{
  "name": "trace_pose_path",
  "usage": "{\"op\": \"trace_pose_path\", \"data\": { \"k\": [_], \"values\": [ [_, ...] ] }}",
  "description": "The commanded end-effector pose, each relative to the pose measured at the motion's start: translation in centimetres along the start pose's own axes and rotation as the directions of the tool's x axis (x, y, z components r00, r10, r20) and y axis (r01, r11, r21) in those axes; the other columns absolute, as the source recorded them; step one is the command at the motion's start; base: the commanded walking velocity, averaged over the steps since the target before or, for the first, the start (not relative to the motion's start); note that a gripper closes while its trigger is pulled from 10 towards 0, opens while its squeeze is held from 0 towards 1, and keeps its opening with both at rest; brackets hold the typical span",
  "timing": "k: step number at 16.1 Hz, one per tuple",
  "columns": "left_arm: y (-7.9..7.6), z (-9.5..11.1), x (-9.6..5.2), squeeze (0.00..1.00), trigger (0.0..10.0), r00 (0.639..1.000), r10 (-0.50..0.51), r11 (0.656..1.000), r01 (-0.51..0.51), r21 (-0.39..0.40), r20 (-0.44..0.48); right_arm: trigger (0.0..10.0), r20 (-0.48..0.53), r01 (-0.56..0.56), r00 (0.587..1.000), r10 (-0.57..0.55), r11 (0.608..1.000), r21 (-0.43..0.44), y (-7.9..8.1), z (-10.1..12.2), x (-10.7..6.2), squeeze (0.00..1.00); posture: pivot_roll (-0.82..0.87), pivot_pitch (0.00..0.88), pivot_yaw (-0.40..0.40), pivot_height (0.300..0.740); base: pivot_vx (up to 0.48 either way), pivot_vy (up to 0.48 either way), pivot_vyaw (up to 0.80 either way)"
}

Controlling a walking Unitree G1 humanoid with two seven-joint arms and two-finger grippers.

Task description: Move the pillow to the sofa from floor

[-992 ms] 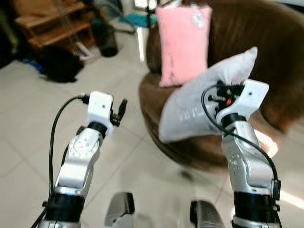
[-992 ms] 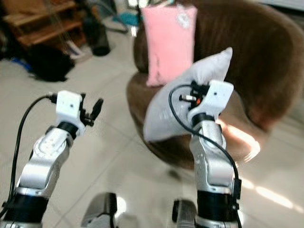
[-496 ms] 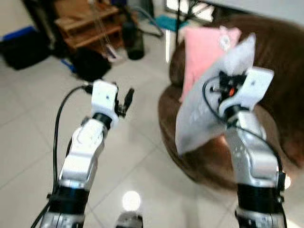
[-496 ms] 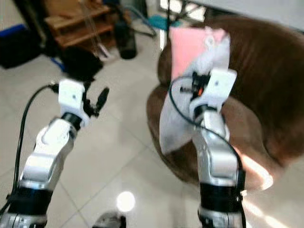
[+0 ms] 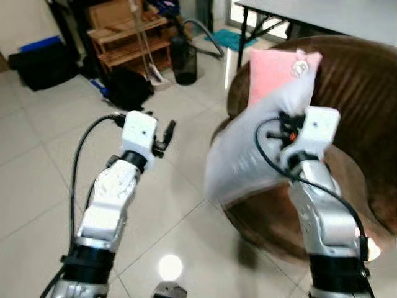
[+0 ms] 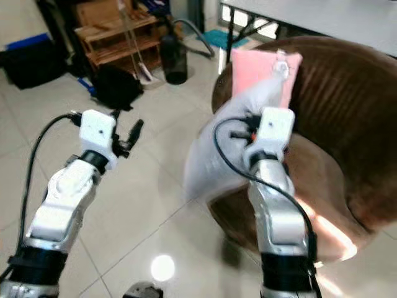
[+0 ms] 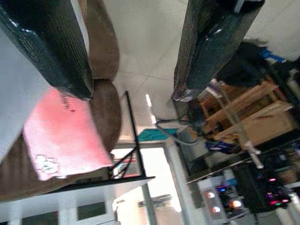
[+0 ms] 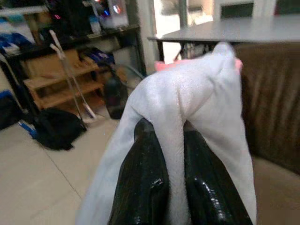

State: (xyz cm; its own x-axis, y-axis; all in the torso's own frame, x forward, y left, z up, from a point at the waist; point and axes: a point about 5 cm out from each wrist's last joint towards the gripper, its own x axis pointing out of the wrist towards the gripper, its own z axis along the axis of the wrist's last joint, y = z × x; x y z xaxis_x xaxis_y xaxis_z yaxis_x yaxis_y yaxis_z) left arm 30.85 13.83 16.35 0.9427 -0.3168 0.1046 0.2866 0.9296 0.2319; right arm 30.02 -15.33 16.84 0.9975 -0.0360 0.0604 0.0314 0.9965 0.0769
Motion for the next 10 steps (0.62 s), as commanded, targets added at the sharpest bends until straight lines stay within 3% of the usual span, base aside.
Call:
{"op": "trace_pose_path", "data": {
  "k": [1, 10],
  "values": [
    [0.33, -0.26, -0.09, 0.00, 10.0, 1.000, 0.001, 1.000, -0.001, 0.007, -0.007, 10.0, 0.049, -0.028, 0.998, 0.027, 0.999, 0.021, 0.62, 1.26, 0.08, 0.00, -0.06, 0.000, 0.056, 0.740, 0.000, 0.000, 0.00],
    [0.20, -0.27, 0.04, 0.00, 10.0, 1.000, -0.026, 1.000, 0.026, -0.006, 0.005, 10.0, 0.038, -0.035, 0.999, 0.035, 0.999, 0.013, 1.07, 1.03, 0.18, 0.00, -0.05, 0.000, 0.055, 0.740, 0.348, 0.000, -0.78]
  ]
}}
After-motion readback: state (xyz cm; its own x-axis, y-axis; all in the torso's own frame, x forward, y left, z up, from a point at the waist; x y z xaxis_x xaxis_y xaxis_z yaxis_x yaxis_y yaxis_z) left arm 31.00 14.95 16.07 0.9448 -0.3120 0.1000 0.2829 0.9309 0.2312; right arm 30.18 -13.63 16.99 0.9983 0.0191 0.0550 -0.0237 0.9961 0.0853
